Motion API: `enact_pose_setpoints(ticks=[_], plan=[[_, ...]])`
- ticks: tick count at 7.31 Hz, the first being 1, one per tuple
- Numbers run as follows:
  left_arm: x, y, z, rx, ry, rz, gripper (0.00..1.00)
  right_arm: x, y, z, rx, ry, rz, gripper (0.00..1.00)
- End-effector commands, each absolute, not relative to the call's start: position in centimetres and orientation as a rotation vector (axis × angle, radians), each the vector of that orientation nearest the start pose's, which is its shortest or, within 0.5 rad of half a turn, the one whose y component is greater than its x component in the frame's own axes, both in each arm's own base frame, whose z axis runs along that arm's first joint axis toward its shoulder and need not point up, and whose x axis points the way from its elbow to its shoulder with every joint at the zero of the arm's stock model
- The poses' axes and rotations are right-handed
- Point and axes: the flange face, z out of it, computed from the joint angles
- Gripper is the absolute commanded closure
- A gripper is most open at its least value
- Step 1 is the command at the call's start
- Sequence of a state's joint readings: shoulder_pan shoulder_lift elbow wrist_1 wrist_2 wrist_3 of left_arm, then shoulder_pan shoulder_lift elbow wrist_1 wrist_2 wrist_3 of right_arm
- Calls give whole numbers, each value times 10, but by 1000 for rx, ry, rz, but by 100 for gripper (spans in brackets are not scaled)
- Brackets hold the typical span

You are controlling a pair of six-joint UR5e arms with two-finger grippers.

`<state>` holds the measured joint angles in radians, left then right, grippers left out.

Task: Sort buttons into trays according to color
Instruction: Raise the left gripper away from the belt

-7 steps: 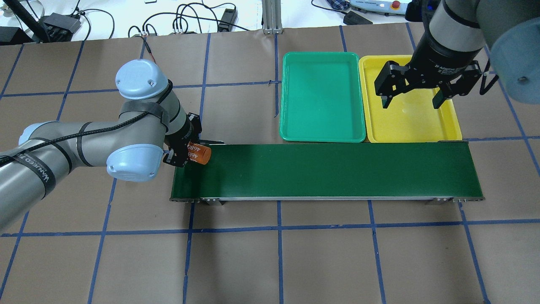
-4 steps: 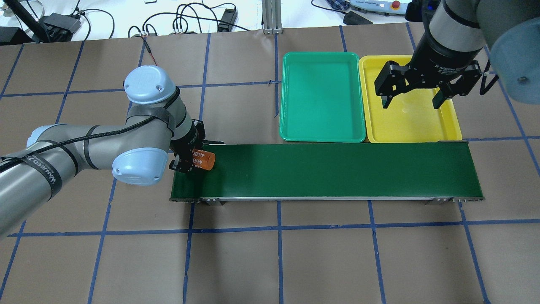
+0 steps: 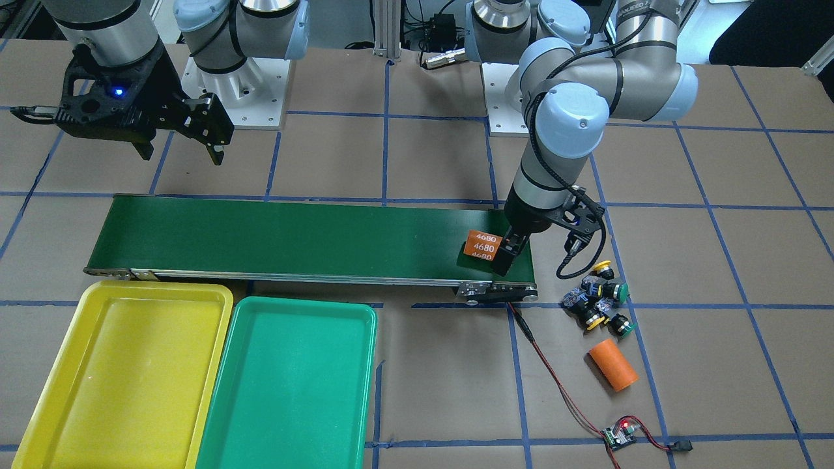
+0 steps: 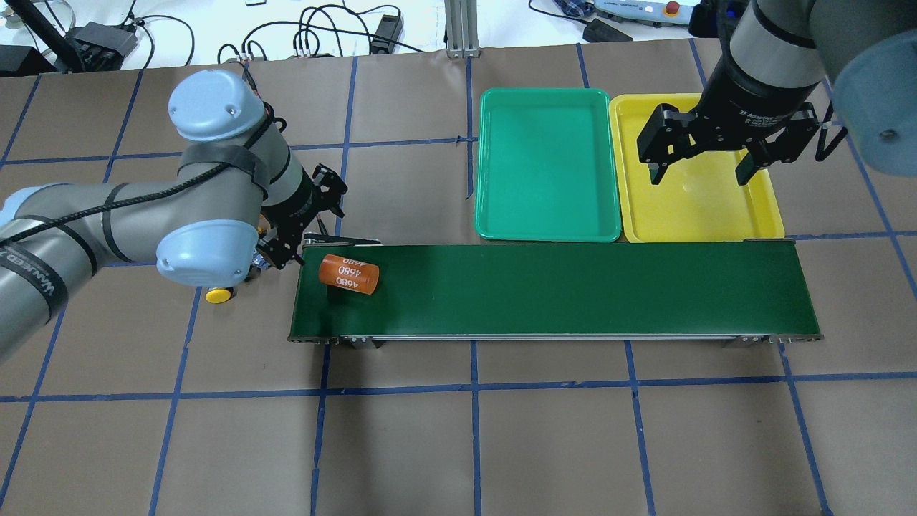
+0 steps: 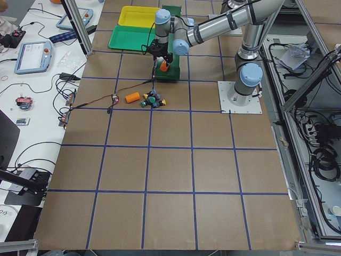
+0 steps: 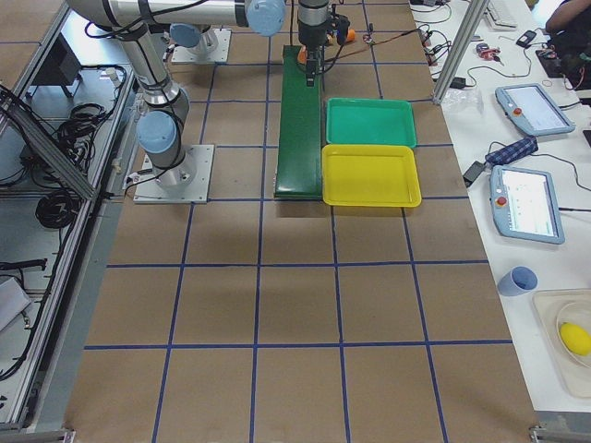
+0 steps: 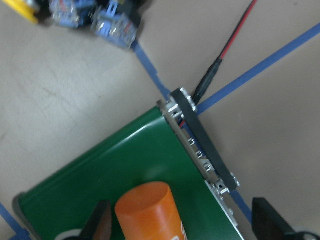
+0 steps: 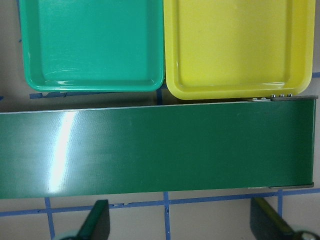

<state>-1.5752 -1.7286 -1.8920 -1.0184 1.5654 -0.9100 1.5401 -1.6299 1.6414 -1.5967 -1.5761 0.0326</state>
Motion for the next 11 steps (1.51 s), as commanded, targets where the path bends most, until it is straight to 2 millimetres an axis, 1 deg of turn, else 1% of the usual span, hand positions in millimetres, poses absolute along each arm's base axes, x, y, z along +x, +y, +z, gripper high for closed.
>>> enact_pose_setpoints(ticks=[1, 2, 3, 4, 5, 6, 7, 8, 9, 10, 11], plan=[[-39, -577, 353, -1053, 2984, -110, 0, 118, -472, 484, 104, 3146, -19, 0], [-2, -599, 346, -774, 3050, -101, 0, 118, -472, 484, 104, 3144, -24, 0], [19, -616, 329, -651, 3038, -84, 0, 118, -472, 484, 106, 3144, -22, 0], [29, -642, 321, -558, 3013, -157, 0, 119, -472, 484, 104, 3143, -22, 0], [37, -671, 318, -525, 3012, -191, 0, 119, -472, 484, 104, 3143, -24, 0], [37, -681, 289, -522, 3028, -128, 0, 118, -472, 484, 101, 3144, -24, 0], [34, -682, 261, -484, 3033, -61, 0, 119, -472, 484, 104, 3143, -24, 0], [36, -689, 252, -283, 3051, -101, 0, 117, -472, 482, 102, 3155, -10, 0], [37, -699, 242, -139, 3042, -184, 0, 116, -472, 483, 104, 3154, -14, 0], [36, -702, 232, 73, 3043, -178, 0, 117, -472, 484, 101, 3146, -24, 0], [35, -704, 219, 105, 3056, -159, 0, 117, -472, 484, 106, 3143, -24, 0]])
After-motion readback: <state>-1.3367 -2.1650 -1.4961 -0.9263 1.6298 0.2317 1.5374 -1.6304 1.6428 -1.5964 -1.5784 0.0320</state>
